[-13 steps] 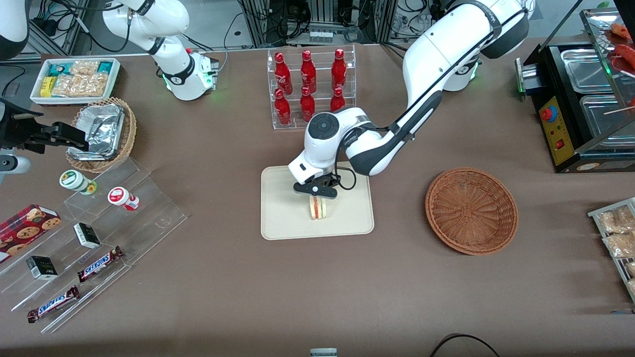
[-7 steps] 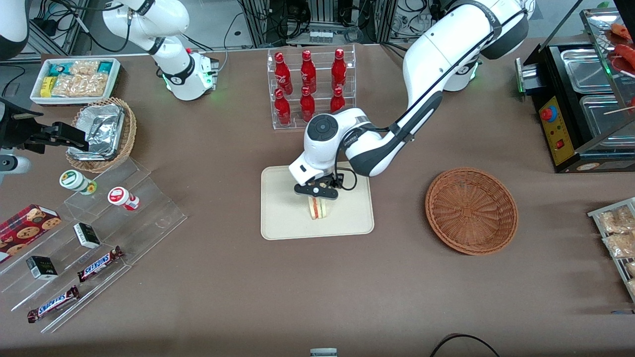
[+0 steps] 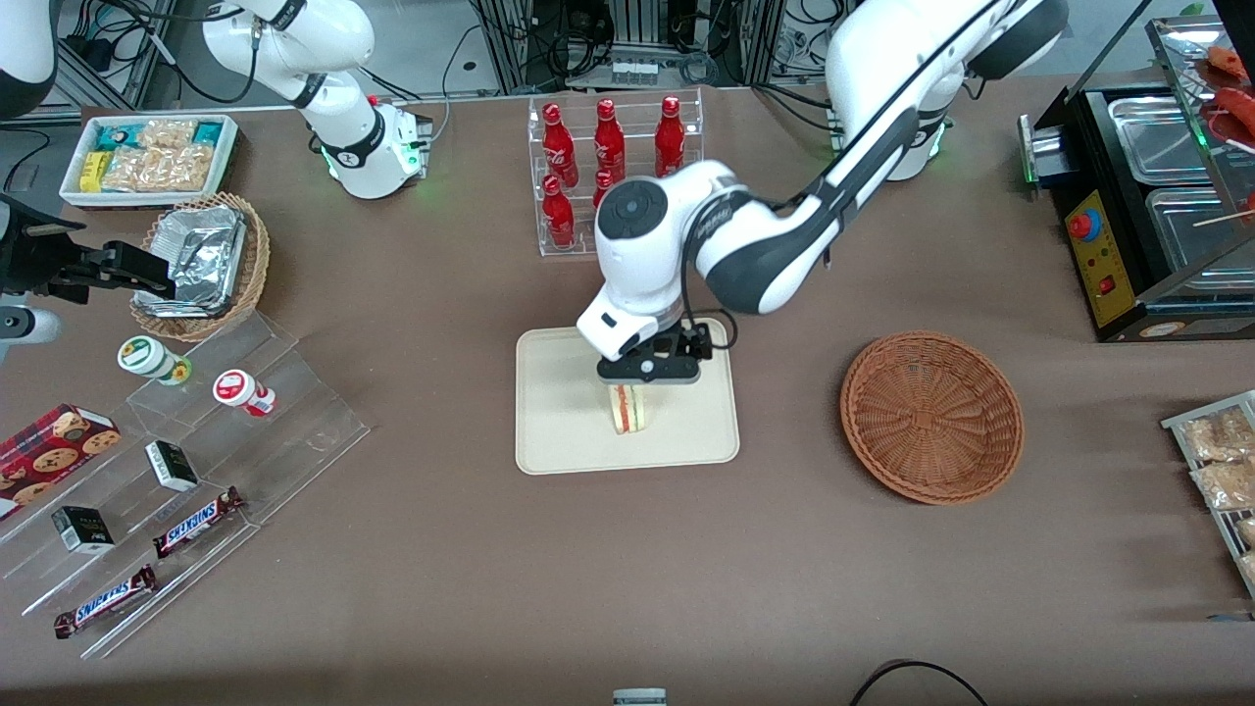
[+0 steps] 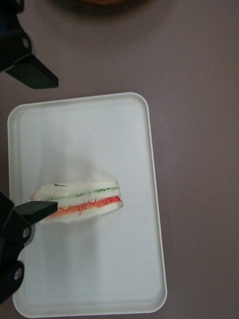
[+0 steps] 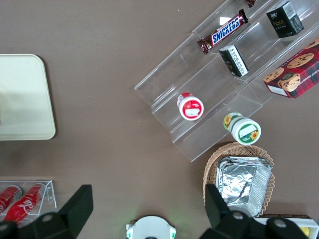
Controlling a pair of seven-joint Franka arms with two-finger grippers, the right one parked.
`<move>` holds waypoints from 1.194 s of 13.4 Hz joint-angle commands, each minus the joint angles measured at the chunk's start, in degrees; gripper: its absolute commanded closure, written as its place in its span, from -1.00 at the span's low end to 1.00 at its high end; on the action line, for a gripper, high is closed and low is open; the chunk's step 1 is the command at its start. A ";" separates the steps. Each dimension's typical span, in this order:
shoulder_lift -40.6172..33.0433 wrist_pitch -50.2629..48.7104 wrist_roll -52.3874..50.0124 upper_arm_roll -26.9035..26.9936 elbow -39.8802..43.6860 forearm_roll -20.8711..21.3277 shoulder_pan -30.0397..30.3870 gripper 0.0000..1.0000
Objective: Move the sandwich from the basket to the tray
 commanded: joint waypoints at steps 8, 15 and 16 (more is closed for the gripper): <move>-23.59 -11.62 26.60 21.86 -7.29 -20.50 -0.06 -0.99; -31.51 -19.45 51.31 37.95 -7.29 -27.29 -0.15 -0.99; -32.21 -19.54 53.07 38.93 -7.38 -27.29 -0.15 -0.99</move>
